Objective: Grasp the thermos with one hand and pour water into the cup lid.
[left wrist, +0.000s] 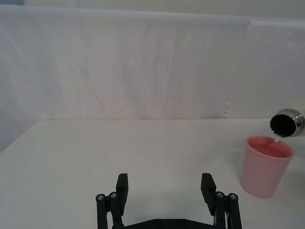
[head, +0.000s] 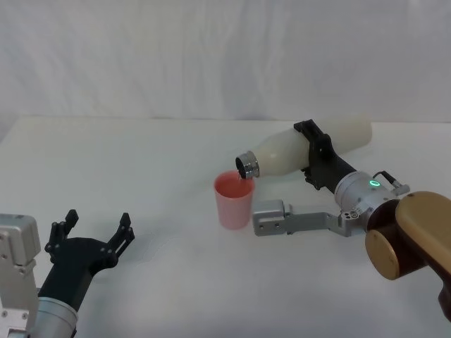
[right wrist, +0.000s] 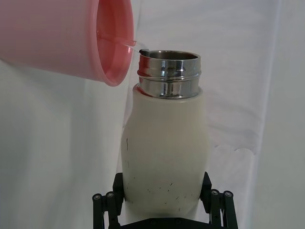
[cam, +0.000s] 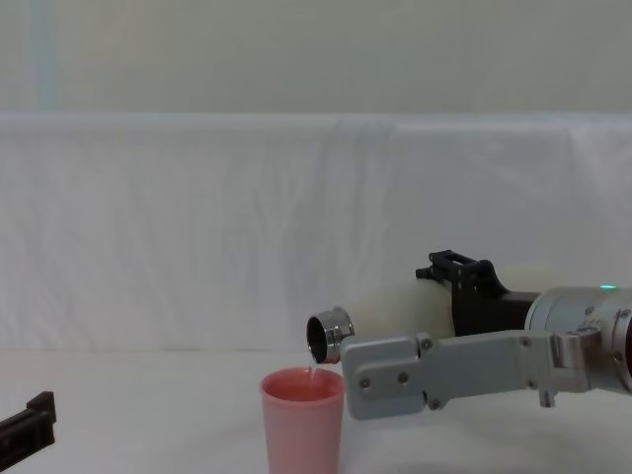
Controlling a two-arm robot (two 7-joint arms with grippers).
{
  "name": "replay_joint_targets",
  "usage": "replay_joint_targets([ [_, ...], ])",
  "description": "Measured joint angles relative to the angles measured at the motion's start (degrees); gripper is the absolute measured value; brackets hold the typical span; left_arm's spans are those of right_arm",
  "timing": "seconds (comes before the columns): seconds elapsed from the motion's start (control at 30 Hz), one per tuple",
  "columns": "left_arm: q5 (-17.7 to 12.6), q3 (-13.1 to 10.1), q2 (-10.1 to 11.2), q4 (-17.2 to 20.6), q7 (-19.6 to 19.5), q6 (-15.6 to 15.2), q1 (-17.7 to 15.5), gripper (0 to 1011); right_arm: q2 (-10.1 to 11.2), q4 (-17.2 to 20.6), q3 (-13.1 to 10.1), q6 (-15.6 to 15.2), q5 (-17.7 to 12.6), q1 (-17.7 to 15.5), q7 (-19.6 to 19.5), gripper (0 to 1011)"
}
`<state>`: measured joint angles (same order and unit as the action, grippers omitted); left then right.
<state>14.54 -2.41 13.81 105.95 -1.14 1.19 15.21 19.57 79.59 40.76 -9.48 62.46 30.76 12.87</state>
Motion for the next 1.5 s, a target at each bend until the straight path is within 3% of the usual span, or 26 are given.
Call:
replay_joint_targets([
  [1.5,0.00,0.00,0.00,0.00,0.00,0.00,0.00,1001,-0.21,-0.63,0.12,0.16,-0.06,0.18,-0.14,951],
])
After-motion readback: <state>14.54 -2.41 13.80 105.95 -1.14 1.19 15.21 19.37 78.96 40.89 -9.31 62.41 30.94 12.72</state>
